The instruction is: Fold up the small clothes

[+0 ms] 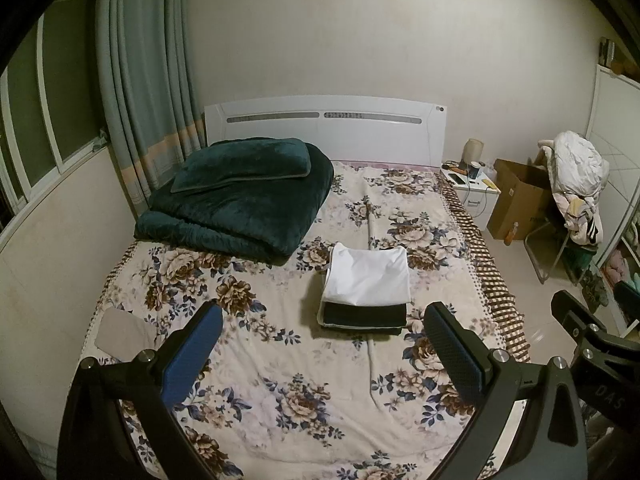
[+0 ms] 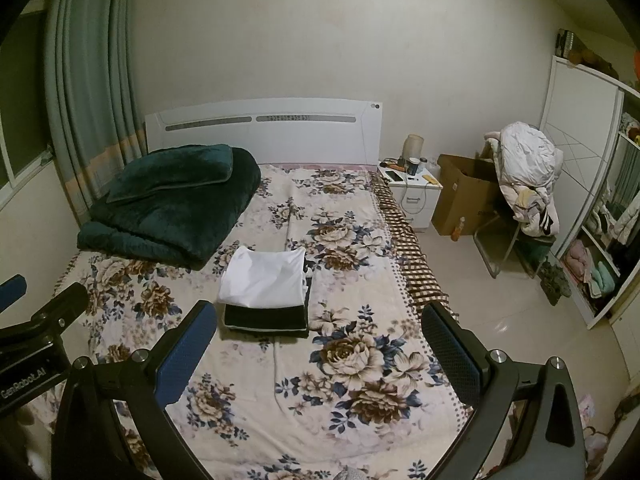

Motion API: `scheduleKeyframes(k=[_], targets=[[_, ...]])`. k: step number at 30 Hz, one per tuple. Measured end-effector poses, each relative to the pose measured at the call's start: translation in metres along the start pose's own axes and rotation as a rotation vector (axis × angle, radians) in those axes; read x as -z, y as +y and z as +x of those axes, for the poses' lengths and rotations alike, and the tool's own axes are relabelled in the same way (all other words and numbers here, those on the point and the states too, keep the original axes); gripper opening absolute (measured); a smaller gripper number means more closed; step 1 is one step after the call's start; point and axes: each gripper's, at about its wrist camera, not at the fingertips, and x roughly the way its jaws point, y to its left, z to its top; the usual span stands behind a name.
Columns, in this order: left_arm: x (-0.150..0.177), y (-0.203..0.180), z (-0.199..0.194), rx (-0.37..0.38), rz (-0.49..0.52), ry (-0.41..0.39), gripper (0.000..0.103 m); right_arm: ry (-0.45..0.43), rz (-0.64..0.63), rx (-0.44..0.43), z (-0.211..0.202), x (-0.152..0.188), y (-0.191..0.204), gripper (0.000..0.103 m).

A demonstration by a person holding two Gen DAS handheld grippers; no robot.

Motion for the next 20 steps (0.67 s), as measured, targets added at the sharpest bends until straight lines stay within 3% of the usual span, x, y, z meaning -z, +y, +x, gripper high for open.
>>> scheduleKeyframes(k=[20], targets=[[-0.003, 0.001, -0.007, -0.01, -0.006, -0.009, 0.103, -0.003, 0.006, 0.0, 0.0, -0.005, 0.011, 0.103]])
